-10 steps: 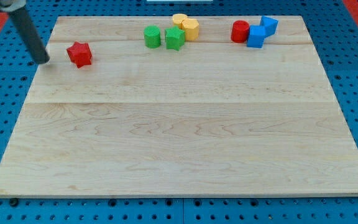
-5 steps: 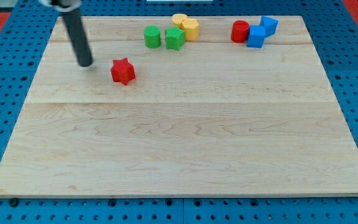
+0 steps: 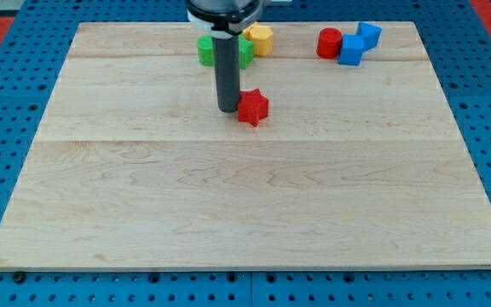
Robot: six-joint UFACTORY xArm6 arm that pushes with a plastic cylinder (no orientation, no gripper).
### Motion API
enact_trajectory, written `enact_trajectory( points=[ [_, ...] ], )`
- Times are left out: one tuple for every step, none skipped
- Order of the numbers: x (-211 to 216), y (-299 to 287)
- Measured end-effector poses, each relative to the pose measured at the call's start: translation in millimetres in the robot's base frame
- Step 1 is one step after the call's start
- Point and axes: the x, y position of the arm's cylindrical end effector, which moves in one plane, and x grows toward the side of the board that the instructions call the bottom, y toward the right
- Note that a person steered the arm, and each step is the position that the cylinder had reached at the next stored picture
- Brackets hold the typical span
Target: Push the red star close to the red circle
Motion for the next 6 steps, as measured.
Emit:
enact_trajectory(
  points=[
    [23, 3],
    [36, 14],
    [27, 49],
    [4, 79],
    [-10, 90],
    [27, 84]
  ],
)
